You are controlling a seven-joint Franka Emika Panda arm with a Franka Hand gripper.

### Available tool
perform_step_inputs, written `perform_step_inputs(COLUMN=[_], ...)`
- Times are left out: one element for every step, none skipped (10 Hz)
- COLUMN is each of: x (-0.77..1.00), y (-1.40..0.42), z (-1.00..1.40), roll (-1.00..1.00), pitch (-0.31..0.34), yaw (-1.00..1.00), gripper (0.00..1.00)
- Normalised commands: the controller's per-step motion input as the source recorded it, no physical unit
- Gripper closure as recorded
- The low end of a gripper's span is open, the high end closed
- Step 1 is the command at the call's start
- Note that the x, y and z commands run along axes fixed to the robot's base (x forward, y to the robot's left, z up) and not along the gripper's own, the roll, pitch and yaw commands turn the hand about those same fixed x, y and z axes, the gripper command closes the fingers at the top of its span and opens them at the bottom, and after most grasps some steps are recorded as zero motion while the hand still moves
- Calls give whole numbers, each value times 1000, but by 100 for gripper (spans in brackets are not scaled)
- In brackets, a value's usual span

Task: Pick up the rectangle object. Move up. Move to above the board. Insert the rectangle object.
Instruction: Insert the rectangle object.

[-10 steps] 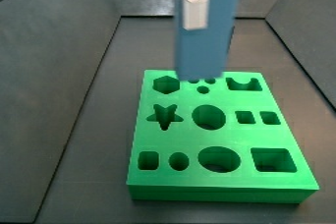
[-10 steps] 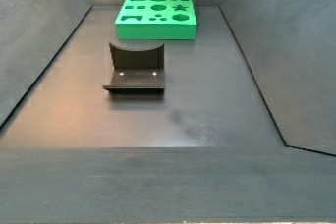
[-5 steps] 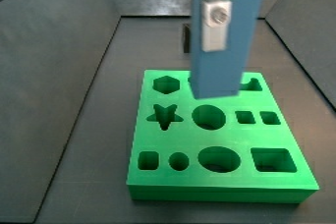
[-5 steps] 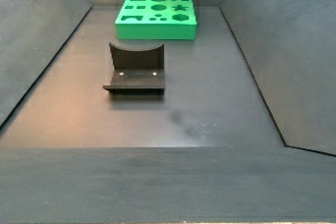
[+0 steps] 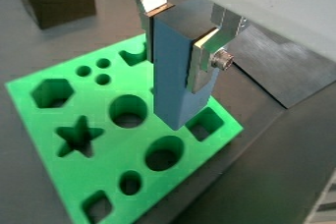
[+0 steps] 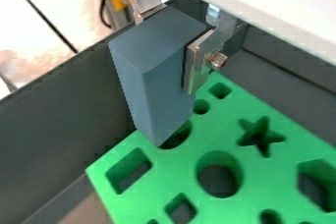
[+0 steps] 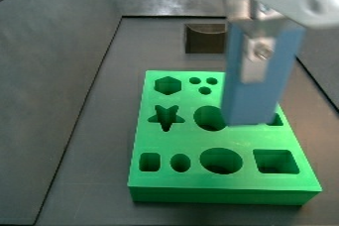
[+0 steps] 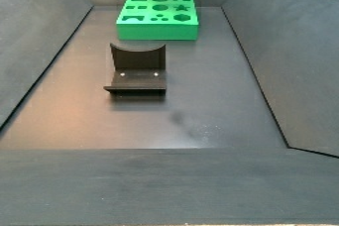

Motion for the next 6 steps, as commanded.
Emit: perform_step_inputs(x=[734, 674, 586, 551, 517, 460], y=[-303, -249, -191, -154, -140, -134], z=[-177, -209, -286, -300, -317, -323], roll=[0, 0, 0, -13, -17, -24], pitch=[0, 0, -27, -49, -59, -83], yaw=[0, -6, -80, -89, -103, -134], gripper=[100, 100, 100, 100, 100, 100])
